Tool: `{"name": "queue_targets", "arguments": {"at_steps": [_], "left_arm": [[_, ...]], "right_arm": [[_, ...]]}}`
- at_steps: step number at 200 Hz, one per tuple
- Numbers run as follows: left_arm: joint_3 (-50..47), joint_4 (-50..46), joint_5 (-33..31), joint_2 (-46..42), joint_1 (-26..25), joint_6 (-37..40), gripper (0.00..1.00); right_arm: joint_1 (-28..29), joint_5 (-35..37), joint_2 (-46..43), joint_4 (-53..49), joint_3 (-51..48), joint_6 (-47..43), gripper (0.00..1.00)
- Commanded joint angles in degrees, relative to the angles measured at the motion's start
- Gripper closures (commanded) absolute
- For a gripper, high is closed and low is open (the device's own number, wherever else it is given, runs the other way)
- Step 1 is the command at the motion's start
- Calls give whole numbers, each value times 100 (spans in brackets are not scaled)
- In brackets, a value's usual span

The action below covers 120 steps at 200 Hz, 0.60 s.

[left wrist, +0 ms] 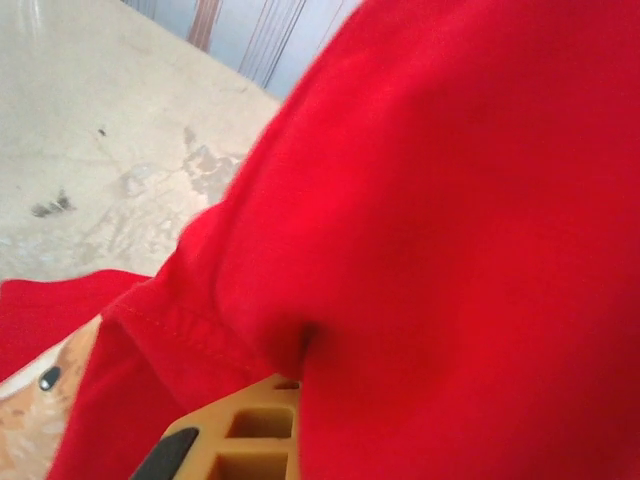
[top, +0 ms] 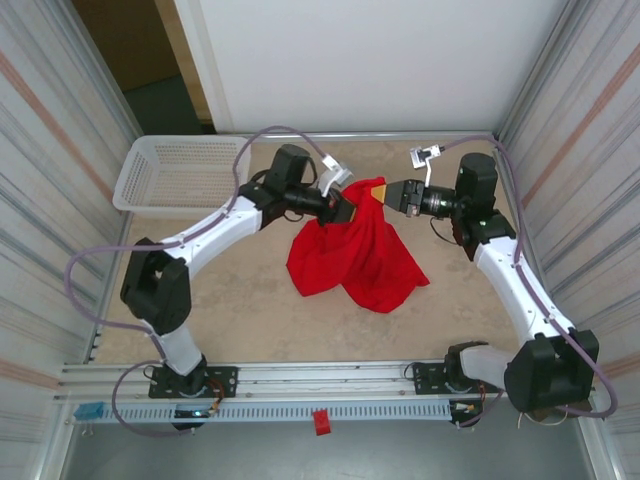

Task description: Fold the inside-out t-shirt

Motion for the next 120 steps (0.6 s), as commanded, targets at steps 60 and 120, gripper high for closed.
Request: {"name": "queue_targets", "arguments": {"at_steps": [60, 120], "left_arm": [[-846, 4921, 2298, -251, 566, -4262, 100], [-729, 5268, 2383, -179, 539, -4561, 100]], "right_arm": [[-31, 1451, 1345, 565, -256, 295, 100], [59, 2702, -243, -1252, -212, -326, 51]]}}
